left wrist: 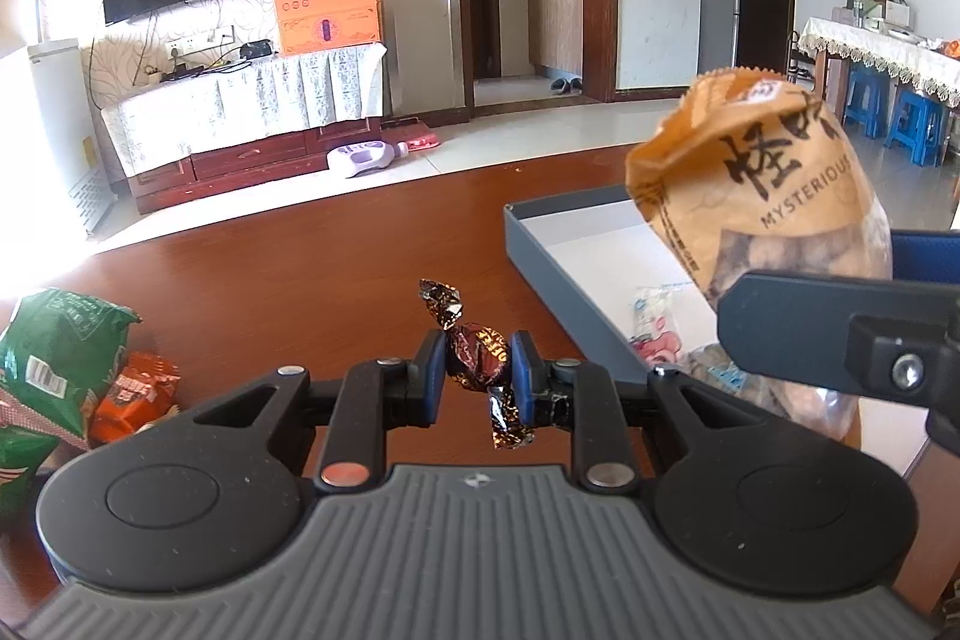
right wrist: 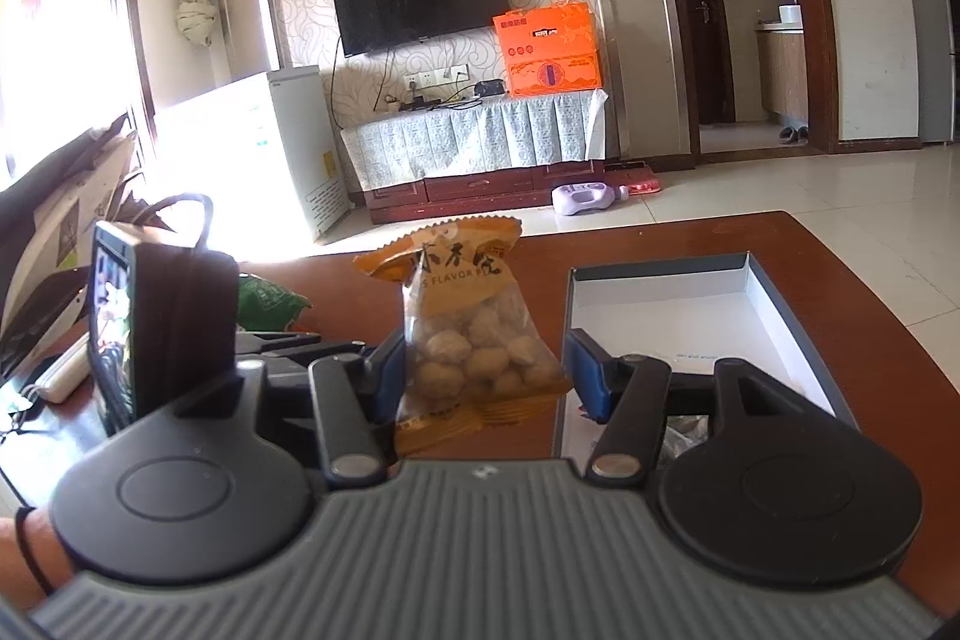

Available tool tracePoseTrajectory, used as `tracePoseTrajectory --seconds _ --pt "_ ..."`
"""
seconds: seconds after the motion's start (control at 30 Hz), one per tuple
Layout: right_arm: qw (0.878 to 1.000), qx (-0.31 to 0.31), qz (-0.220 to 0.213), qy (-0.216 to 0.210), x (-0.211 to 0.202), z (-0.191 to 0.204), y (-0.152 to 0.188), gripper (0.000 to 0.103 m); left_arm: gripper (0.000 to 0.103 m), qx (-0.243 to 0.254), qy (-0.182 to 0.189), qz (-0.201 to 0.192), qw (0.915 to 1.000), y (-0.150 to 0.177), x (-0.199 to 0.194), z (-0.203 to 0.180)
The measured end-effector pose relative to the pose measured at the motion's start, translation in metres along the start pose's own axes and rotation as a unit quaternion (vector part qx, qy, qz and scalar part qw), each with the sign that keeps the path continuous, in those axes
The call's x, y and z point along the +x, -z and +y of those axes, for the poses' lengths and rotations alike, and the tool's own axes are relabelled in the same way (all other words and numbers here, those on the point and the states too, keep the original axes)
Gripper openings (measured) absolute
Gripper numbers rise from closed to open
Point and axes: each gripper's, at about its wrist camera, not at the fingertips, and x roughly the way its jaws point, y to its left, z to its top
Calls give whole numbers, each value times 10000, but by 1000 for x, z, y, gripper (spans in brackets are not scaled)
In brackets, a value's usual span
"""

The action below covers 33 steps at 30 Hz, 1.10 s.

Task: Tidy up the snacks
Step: 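Carry the peanut bag and wrapped chocolate over the grey box with both tools, then open the left tool to drop the chocolate while right tool releases the peanut bag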

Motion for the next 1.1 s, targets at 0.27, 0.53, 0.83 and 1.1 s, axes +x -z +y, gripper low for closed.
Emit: tracePoseTrajectory --seconds 0.27,0.53,0.83,1.1 --pt "9998 100 -117 117 -10 -12 1 59 27 7 75 -82 9999 -7 1 -16" --pt "9992 220 -230 255 -18 -24 1 59 27 51 222 -187 9996 -14 3 -30" --pt "9979 380 -252 471 -20 -41 2 59 27 170 369 -249 9989 -20 9 -55" --pt "9952 636 -239 702 -20 -61 4 59 27 191 554 -226 9980 -24 23 -79"
